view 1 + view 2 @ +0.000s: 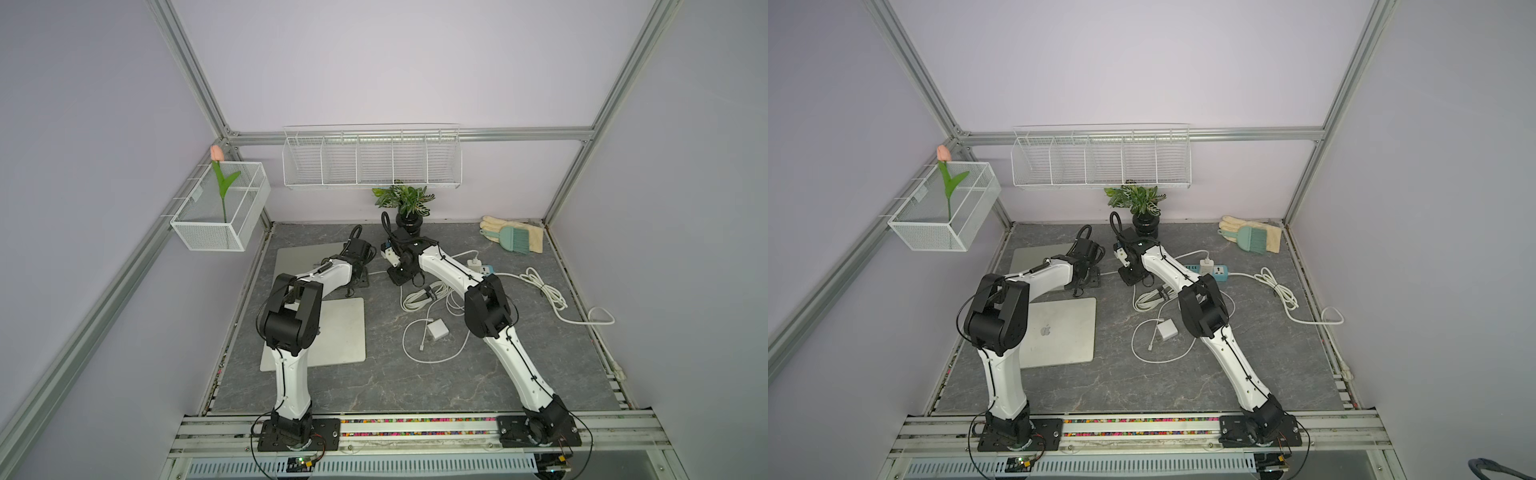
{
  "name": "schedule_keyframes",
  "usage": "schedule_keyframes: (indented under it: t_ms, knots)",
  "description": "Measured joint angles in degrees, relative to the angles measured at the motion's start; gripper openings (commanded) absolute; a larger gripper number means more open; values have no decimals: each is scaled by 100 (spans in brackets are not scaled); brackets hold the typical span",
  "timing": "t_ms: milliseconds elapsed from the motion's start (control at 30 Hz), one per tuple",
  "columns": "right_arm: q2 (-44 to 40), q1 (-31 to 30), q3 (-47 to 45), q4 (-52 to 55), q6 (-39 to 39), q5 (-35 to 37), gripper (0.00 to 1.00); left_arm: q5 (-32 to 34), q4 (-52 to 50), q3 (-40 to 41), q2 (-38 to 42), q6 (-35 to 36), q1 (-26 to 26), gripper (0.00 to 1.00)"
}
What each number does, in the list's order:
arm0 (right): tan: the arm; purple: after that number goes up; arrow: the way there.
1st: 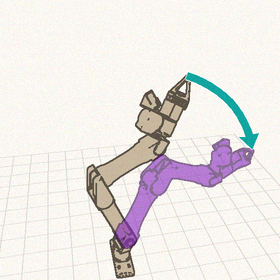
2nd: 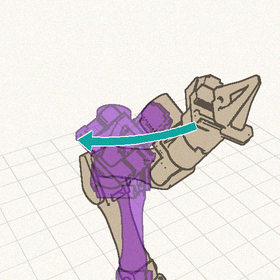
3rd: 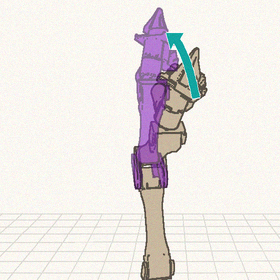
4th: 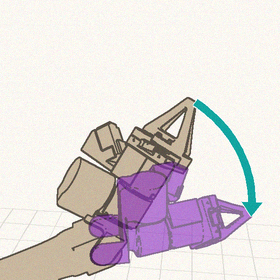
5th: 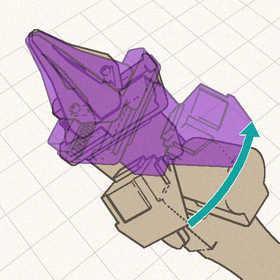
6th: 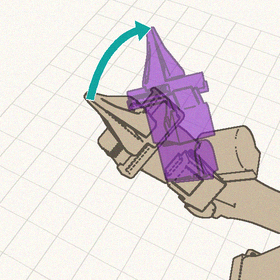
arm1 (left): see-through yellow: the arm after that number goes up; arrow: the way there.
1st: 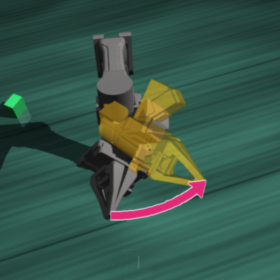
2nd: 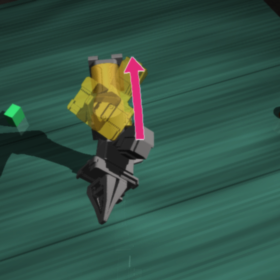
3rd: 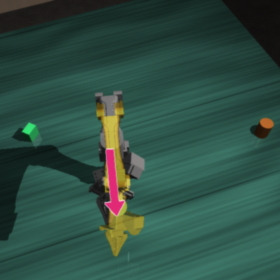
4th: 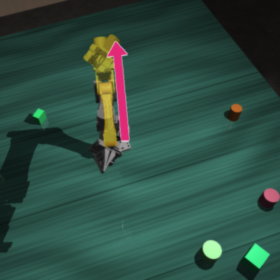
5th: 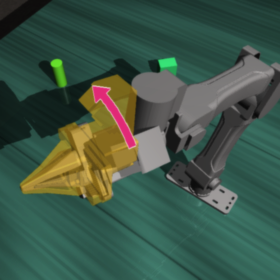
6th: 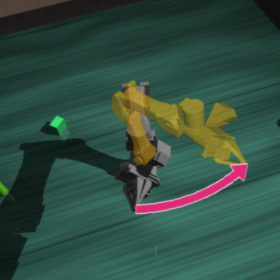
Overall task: Unplug the laptop charger
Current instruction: Remove the charging cable from the laptop, then place the charging cable at the center of the board.
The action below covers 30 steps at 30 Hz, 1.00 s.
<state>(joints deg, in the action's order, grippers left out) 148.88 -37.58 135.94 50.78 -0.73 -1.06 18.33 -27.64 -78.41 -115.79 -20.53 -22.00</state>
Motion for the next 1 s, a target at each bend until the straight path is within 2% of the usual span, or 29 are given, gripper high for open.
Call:
schedule_keyframes:
  t_ms: [300,600,867,1000]
  knots:
    - [11,13,13,7,68,284,7,-28,-44,-13,0,0,17,77]
    - [-188,221,-295,-111,413,452,7,-35,-57,-17,0,0,20,77]
    - [-369,411,-581,-116,378,433,7,-37,-87,-20,7,0,24,76]
    - [-647,356,-1058,-278,295,310,7,-39,-79,229,203,-2,42,76]
